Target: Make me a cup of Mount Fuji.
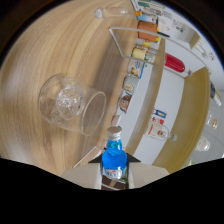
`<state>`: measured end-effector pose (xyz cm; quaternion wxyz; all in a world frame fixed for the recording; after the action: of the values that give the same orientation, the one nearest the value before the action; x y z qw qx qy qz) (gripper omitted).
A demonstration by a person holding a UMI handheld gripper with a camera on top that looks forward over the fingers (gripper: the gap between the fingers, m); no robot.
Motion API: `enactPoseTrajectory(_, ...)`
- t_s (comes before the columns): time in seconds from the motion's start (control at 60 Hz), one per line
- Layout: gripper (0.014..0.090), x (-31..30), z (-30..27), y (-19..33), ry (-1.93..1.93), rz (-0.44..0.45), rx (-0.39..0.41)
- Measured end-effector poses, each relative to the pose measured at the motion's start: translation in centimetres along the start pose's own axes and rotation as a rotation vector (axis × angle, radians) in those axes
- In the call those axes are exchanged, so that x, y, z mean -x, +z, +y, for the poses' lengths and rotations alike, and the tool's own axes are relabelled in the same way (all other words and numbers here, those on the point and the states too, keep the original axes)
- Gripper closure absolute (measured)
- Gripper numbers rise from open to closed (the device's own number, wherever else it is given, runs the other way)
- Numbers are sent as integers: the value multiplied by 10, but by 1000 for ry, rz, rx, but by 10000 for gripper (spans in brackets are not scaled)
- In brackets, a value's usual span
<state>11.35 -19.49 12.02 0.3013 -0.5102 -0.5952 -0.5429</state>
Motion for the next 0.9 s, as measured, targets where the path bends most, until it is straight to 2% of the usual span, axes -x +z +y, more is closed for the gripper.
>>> enactPoseTrajectory(0.15, 687, -3, 2, 2, -68, 19, 8)
enactPoseTrajectory(0.317, 686, -15, 1, -3, 52, 33, -32)
enactPoseTrajectory(0.45, 685, -50, 5, -25, 467, 48, -136)
enactPoseTrajectory(0.633, 682, -95, 34, -64, 1188, 2, -334)
enactPoseTrajectory(0.767, 684, -71, 84, -60, 1552, -39, -294)
enactPoseTrajectory(0.9, 684, 2, 116, -31, 1776, -143, -167)
